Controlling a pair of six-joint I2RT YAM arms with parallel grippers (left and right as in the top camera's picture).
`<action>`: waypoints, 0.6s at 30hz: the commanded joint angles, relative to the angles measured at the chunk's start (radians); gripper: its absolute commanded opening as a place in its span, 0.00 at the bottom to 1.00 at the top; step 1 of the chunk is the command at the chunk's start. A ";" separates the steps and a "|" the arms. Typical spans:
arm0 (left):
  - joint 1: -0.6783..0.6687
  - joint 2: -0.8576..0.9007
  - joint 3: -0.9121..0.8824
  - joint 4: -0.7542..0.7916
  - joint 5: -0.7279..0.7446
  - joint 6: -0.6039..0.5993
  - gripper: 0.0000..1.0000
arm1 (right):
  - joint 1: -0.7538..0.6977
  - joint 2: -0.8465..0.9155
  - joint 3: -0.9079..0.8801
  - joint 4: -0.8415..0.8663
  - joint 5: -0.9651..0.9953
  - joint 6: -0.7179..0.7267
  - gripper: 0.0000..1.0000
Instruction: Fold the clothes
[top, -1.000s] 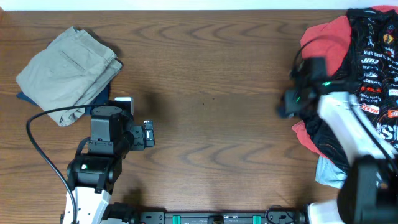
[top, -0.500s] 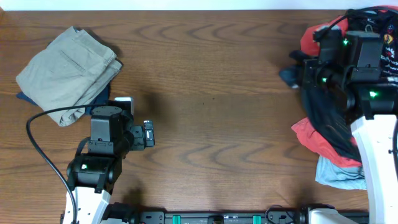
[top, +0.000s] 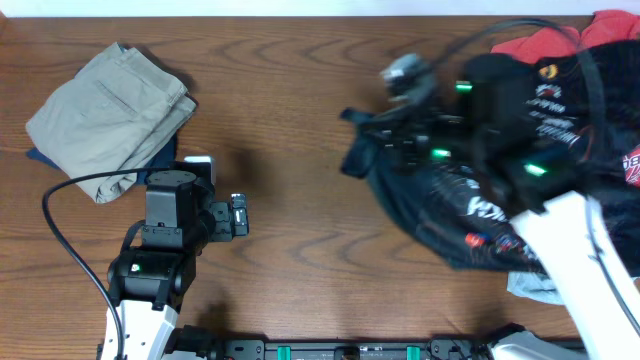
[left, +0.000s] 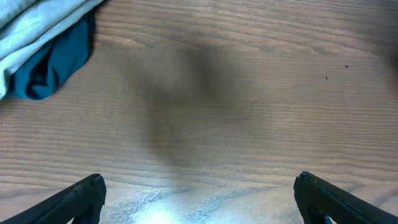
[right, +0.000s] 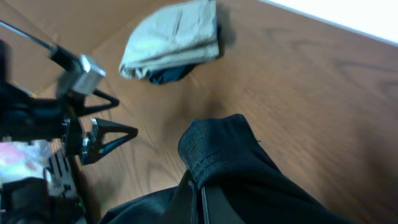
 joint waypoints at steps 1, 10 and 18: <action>0.006 0.000 0.019 0.002 0.029 -0.009 0.98 | 0.068 0.092 -0.013 0.069 0.097 0.032 0.02; 0.006 0.000 0.019 0.002 0.206 -0.009 0.98 | 0.113 0.297 -0.013 0.346 0.140 0.071 0.52; 0.003 0.016 0.019 0.032 0.399 -0.011 0.98 | 0.054 0.268 -0.013 0.170 0.450 0.075 0.99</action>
